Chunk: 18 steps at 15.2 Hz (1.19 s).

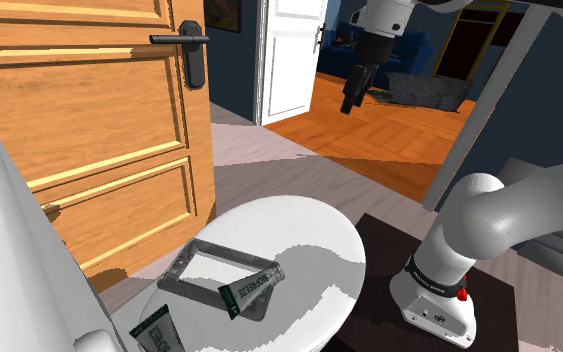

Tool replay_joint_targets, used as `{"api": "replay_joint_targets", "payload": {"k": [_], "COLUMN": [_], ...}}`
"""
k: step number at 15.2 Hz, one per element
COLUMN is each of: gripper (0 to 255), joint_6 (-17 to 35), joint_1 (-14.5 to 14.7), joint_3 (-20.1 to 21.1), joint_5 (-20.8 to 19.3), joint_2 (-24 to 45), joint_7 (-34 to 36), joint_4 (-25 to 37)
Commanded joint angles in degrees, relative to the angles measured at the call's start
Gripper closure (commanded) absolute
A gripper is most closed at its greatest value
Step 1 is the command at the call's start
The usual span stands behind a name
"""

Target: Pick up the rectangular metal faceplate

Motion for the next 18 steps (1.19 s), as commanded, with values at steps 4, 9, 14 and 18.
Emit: {"api": "replay_joint_targets", "payload": {"k": [4,9,14,18], "gripper": [0,0,0,0], "joint_6": [3.8,10.2,16.8,22.0], "joint_1": [1.2,3.3,5.2,6.3], "joint_3": [3.1,8.3,13.6,17.9], "joint_5": [1.3,3.3,4.7,5.0], "joint_2": [1.3,4.9,10.2,15.6], "joint_7": [2.1,5.6,9.2,12.3], "joint_4": [-2.5,-5.5,-7.0,-7.0]}}
